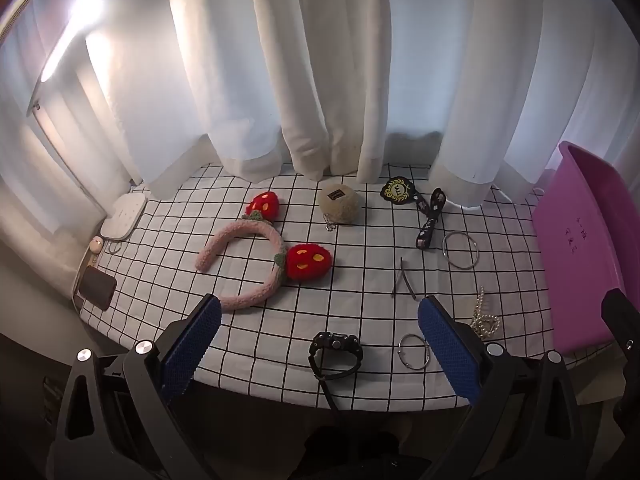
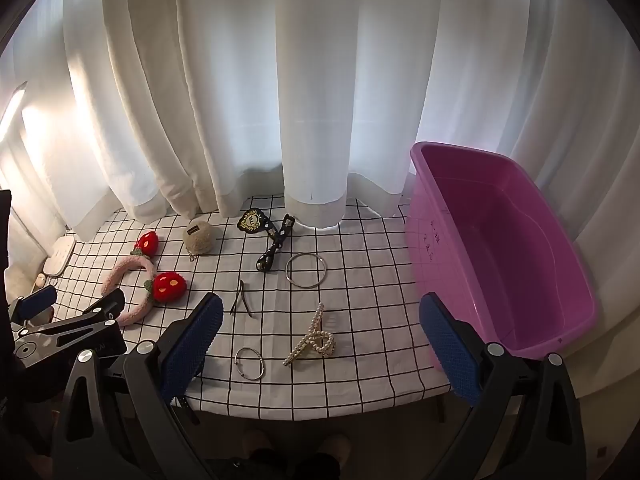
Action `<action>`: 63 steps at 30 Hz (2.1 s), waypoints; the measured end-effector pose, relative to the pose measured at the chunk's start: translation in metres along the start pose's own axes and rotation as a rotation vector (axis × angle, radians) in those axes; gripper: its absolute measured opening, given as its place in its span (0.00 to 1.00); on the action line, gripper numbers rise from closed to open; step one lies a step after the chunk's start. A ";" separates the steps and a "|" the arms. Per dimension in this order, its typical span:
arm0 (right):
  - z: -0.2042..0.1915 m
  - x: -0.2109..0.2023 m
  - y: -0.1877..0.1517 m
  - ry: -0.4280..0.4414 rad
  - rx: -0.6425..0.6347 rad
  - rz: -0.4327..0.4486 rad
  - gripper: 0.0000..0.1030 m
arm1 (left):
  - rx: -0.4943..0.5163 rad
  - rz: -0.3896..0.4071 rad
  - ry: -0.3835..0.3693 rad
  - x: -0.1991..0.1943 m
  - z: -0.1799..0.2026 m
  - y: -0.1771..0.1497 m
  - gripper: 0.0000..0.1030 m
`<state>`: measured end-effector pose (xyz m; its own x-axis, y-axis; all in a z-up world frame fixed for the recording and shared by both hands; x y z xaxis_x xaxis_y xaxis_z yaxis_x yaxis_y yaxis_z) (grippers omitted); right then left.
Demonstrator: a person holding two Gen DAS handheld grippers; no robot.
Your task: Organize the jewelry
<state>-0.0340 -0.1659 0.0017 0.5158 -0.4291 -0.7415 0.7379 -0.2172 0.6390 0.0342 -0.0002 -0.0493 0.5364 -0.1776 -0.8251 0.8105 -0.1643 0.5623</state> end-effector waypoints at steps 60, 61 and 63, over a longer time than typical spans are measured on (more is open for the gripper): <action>-0.003 -0.002 0.005 0.011 0.006 0.014 0.91 | 0.005 0.005 0.005 -0.003 0.000 -0.001 0.94; -0.003 -0.003 0.006 0.012 0.005 0.015 0.91 | 0.005 0.004 0.004 -0.001 -0.001 0.000 0.94; -0.003 -0.003 0.006 0.011 0.005 0.016 0.91 | 0.005 0.004 0.004 0.000 -0.001 0.001 0.94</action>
<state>-0.0295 -0.1631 0.0067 0.5326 -0.4225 -0.7334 0.7275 -0.2144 0.6518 0.0351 0.0005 -0.0486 0.5404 -0.1740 -0.8232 0.8073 -0.1683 0.5656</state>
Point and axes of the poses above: each gripper's, at about its wrist camera, not at the fingertips, and x roughly the way its jaws point, z to its right, y to its top, the point moved 6 cm from there along x, roughly the way its jaws point, and after that the axes turned 10 degrees about -y, right-handed, at the moved point
